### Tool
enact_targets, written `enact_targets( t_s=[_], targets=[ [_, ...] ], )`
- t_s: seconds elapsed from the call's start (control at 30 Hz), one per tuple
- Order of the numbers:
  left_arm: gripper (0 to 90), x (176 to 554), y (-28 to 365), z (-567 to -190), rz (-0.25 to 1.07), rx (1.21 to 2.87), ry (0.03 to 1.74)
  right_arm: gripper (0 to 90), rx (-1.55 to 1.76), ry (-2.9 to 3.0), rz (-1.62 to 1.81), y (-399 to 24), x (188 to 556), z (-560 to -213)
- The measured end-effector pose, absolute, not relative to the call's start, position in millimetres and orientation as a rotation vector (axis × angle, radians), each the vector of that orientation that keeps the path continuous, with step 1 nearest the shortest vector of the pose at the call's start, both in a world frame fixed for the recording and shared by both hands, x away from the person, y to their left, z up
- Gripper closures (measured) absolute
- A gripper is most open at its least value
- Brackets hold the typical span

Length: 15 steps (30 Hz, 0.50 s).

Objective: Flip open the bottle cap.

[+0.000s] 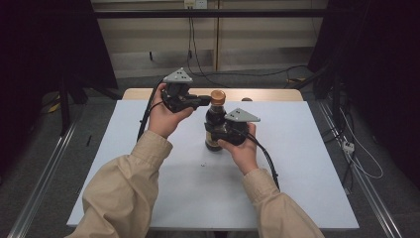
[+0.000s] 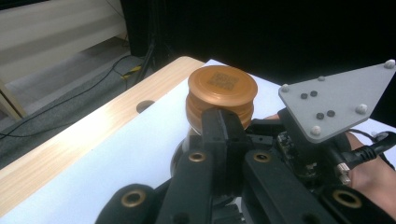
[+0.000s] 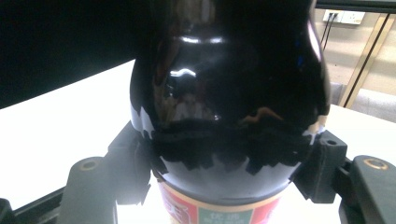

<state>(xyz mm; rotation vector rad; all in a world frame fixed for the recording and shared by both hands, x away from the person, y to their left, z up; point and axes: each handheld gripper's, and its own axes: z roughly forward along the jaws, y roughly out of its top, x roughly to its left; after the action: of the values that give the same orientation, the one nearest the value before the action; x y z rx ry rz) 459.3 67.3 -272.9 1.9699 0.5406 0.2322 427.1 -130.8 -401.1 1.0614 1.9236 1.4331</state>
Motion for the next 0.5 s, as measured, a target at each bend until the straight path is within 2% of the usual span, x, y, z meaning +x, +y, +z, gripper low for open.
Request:
enact_targets(
  t_s=[0.5],
  targets=[
    [90.0,460.9,62.4,-272.9,0.206,1.957,0.548,32.3,1.086,1.924,1.450,-134.0,427.7,-402.5]
  ],
)
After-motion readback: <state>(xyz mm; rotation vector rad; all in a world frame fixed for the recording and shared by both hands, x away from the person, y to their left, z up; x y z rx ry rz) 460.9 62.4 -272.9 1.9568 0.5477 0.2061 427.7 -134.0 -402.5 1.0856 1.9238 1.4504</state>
